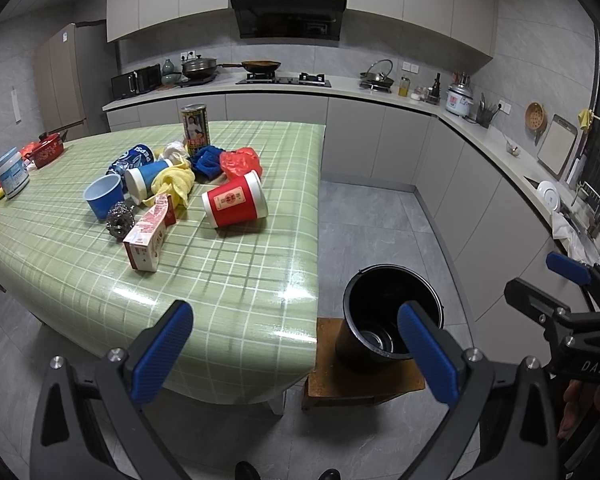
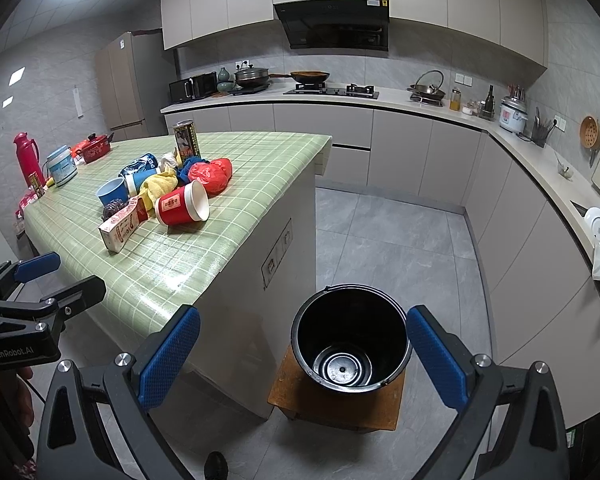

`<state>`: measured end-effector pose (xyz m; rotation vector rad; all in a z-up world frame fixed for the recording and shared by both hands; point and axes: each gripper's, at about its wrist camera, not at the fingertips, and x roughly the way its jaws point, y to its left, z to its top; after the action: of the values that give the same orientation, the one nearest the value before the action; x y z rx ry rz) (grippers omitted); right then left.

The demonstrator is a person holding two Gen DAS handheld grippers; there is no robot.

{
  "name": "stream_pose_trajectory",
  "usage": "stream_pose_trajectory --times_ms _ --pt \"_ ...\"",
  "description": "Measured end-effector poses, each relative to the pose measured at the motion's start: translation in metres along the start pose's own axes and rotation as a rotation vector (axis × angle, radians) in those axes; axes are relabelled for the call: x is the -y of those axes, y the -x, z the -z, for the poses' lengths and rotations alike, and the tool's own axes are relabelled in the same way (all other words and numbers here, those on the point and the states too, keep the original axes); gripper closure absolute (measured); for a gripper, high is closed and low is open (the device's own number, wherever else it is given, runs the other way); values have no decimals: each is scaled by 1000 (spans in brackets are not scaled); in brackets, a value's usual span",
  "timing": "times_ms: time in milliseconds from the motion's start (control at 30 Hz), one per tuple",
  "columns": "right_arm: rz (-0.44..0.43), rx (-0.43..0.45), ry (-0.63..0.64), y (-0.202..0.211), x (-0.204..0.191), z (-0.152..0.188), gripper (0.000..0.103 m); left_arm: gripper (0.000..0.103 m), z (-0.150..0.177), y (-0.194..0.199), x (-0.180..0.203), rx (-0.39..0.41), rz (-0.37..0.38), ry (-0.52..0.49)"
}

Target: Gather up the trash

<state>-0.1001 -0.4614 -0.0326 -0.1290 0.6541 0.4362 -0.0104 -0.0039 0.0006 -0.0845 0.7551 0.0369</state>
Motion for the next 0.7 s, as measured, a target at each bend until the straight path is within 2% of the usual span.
stream_pose_trajectory --times_ms 700 --pt "-1 0 2 1 -2 1 0 0 0 2 -7 3 2 16"
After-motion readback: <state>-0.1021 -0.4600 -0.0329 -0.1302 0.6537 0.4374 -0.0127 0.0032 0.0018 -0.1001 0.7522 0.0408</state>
